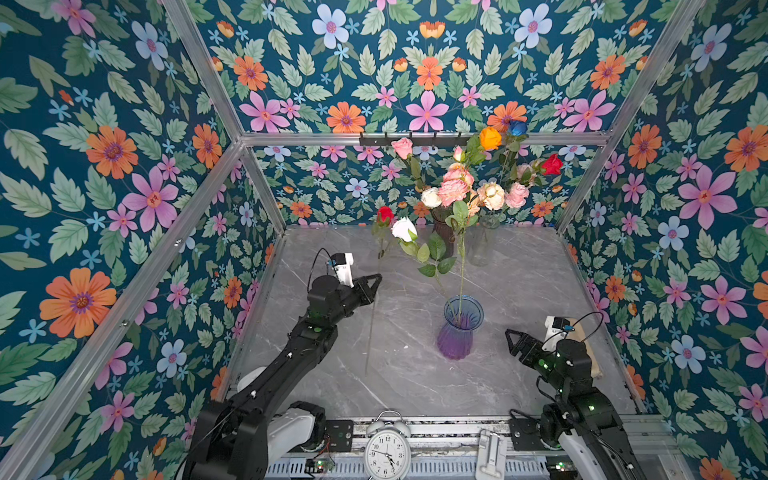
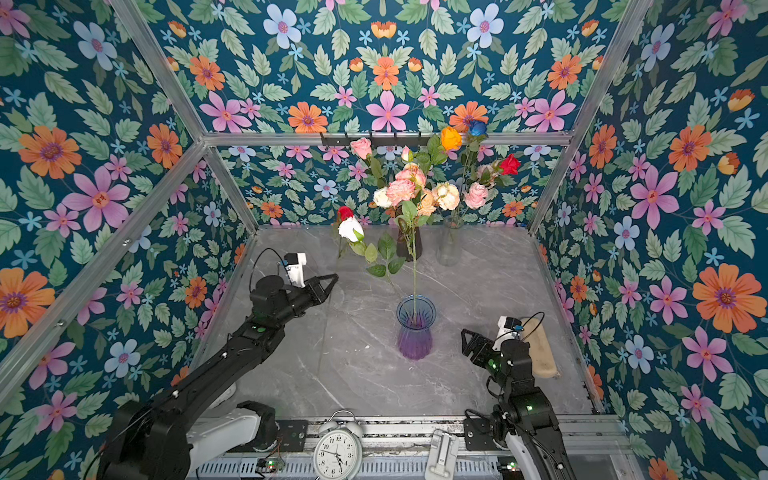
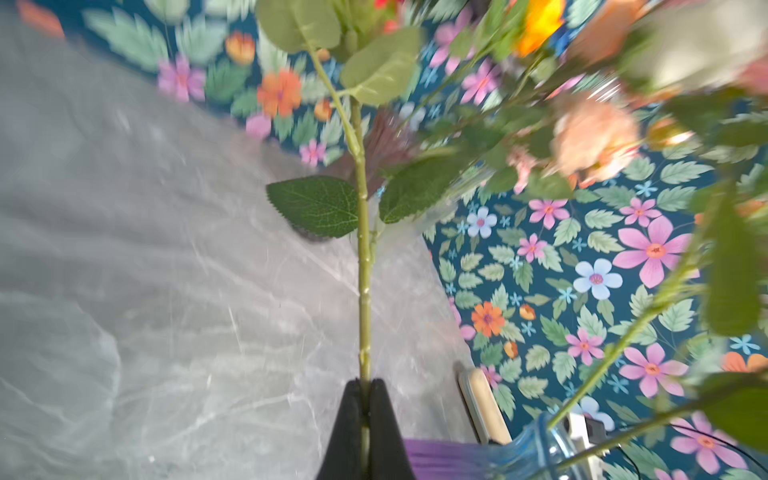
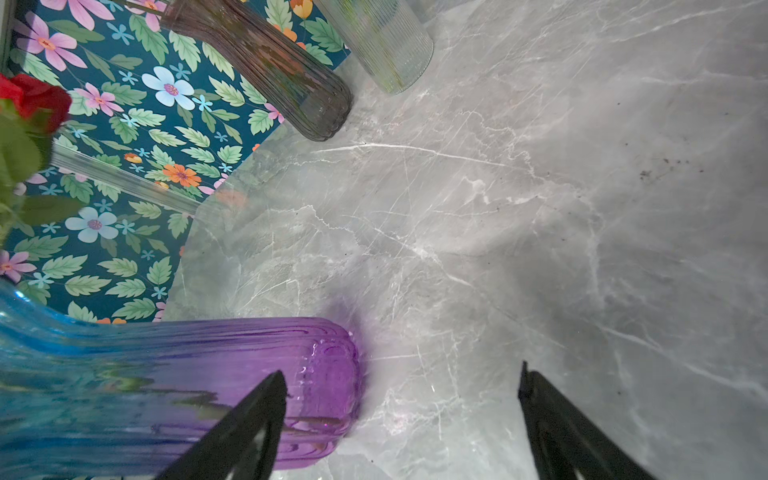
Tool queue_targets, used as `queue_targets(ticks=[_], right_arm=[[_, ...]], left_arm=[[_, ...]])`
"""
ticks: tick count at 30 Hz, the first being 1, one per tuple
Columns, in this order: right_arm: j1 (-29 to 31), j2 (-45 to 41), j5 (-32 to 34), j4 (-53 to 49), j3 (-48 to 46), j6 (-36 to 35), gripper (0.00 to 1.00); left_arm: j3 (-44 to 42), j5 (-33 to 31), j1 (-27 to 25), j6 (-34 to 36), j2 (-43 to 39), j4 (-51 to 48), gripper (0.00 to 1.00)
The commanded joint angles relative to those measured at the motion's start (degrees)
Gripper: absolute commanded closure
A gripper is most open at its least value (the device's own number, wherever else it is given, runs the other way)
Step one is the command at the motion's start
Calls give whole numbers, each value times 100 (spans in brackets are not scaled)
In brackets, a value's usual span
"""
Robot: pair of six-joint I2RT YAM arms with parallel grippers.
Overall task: Arrange the flowers into the vase
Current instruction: 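Lift the red rose upright off the table with the left gripper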
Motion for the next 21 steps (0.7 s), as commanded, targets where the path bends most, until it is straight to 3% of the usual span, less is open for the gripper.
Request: queue_targets(ticks=[1, 7, 11, 18, 21], right_arm=[[2, -17, 52, 35, -3, 30, 11], [4, -47, 59, 16, -4, 35, 11], [3, -44, 60, 14, -5, 47, 11], [7, -72, -41, -3, 14, 1, 11], [4, -261, -1032, 365, -25, -426, 12]], left_arm=[[94, -178, -4, 291, -439, -350, 97], [-39, -483, -17, 407, -1673, 305, 93], [-259, -301, -32, 266, -2261, 1249, 93], [-310, 776, -92, -605, -2099, 3028, 91], [-301, 1187, -133, -1178, -1773, 3879, 92]])
